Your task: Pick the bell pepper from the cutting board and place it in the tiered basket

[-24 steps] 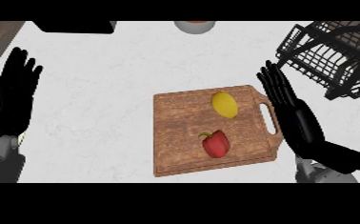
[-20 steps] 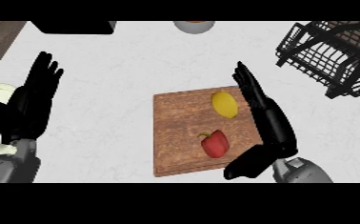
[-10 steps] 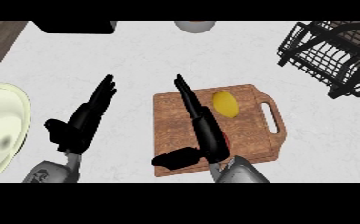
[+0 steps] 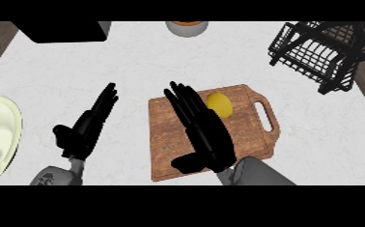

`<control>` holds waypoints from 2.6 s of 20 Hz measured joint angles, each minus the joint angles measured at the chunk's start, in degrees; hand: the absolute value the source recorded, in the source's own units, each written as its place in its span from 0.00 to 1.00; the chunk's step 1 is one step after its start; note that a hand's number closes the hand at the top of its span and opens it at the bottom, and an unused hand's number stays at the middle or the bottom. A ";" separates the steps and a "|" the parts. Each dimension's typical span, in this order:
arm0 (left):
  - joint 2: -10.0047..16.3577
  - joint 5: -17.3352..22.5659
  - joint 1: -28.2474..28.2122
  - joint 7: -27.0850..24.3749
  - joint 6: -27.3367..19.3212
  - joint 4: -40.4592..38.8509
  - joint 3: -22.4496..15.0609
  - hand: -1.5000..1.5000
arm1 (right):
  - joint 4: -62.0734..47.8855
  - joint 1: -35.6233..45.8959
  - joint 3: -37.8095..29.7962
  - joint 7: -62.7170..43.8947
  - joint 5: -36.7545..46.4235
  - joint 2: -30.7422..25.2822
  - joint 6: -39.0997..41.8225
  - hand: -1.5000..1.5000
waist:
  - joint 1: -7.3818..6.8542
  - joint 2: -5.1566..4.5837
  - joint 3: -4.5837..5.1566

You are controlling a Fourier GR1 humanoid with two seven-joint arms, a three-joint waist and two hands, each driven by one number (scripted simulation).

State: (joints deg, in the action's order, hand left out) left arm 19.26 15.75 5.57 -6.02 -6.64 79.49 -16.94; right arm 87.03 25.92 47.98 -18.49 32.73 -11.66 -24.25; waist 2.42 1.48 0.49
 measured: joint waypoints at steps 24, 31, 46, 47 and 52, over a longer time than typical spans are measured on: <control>-1.87 -1.56 1.24 -0.81 0.87 -1.56 0.27 0.50 | 20.17 4.45 10.50 -46.20 17.97 3.24 47.33 0.00 | -1.35 -0.91 -0.37; -1.84 -1.50 2.31 -1.22 2.18 -2.87 1.43 0.50 | 17.82 -1.56 8.74 -45.91 23.17 3.70 49.50 0.00 | -1.57 -1.20 -0.41; -3.97 -4.03 2.01 -2.22 4.22 -3.72 3.06 0.50 | 12.96 -10.65 -0.47 -38.35 33.48 4.54 49.90 0.00 | -2.30 -1.43 -0.48; -4.23 -4.17 2.32 -2.74 4.68 -4.72 3.44 0.50 | 12.59 -11.39 -0.57 -38.14 34.18 5.09 49.74 0.00 | -2.28 -1.44 -0.48; -5.14 -5.42 0.49 -2.19 5.40 -2.54 4.10 0.50 | 10.79 -14.31 -1.79 -36.31 37.31 6.53 49.02 0.00 | -2.42 -1.43 -0.48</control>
State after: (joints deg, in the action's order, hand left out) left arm 14.12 10.33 6.07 -8.22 -1.25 76.95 -12.84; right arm 97.82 11.61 46.19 -54.80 70.04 -5.12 24.77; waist -0.01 0.05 0.00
